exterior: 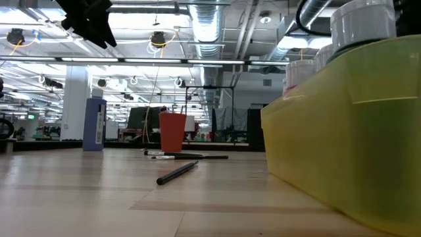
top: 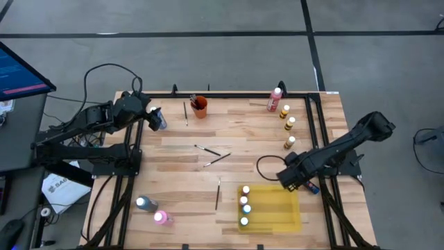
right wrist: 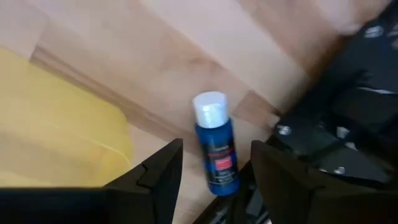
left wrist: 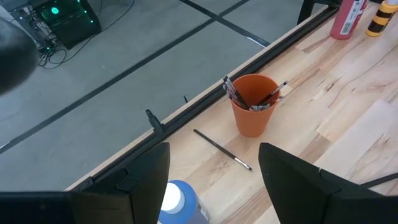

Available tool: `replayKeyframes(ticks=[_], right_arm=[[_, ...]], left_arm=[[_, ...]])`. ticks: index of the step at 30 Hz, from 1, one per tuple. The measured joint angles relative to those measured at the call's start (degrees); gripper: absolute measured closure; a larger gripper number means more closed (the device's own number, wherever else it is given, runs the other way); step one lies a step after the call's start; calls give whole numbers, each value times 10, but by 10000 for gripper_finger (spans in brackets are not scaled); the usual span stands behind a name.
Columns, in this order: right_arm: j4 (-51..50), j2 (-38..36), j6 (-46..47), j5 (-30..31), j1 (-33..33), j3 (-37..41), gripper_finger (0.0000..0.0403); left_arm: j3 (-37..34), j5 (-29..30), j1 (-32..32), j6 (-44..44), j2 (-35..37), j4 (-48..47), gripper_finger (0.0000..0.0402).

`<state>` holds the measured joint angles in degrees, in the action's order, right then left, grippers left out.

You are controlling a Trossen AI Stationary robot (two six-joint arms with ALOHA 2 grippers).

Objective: Pick & Place Paint Supplies
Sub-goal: Put the blue paint bottle into the yellow bin

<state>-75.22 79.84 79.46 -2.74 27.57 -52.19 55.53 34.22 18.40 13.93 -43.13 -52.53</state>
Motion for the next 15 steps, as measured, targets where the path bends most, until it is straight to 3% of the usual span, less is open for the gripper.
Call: replayKeyframes(ticks=[15], right_arm=[[110,0,-20,-35,-8,93,218]], left_arm=[[0,0,0,0,0,0,164]])
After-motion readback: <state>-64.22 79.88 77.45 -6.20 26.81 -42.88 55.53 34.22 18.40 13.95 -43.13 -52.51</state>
